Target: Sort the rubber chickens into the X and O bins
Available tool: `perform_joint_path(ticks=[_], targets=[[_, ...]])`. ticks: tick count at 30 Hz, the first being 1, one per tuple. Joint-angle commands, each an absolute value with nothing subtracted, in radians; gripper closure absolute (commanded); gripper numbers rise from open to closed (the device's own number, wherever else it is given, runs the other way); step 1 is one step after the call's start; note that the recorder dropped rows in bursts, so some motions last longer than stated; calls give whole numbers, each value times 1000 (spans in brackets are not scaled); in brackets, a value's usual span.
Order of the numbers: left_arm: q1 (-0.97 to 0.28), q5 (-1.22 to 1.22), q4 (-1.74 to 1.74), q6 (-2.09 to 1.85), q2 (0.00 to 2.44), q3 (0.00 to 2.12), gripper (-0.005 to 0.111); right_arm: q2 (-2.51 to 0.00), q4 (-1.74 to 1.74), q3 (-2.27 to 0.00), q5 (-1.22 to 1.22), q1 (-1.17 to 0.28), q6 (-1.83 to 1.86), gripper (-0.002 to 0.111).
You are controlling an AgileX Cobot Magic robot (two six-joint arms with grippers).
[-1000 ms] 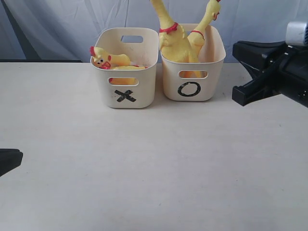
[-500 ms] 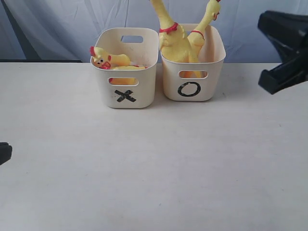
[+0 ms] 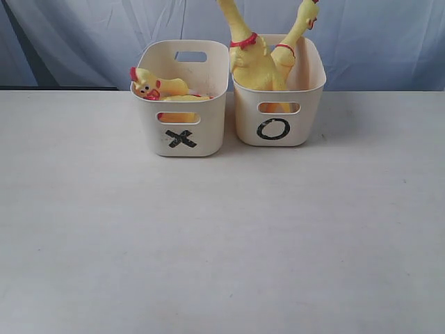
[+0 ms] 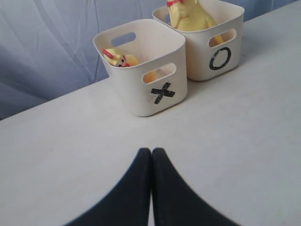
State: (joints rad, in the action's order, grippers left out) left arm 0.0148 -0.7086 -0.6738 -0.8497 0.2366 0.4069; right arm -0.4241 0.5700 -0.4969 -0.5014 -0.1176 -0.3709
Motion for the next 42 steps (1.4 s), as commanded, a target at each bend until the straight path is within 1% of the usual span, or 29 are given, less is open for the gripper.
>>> perform_joint_path(ticks=[1, 8, 14, 20, 27, 42], targets=[[44, -703, -675, -848, 163, 403, 107, -298, 571, -490, -502, -101, -370, 109], [49, -703, -675, -848, 64, 403, 107, -137, 571, -490, -509, -101, -370, 109], [49, -703, -675, -848, 2, 403, 107, -64, 571, -490, -508, -101, -370, 109], [49, -703, -678, -848, 0, 403, 107, -1, 571, -490, -508, -101, -370, 109], [49, -703, -678, -848, 0, 403, 107, 0, 551, -492, -560, -94, -370, 109], [49, -703, -678, -848, 0, 403, 107, 0, 551, -492, -556, -89, -370, 109]])
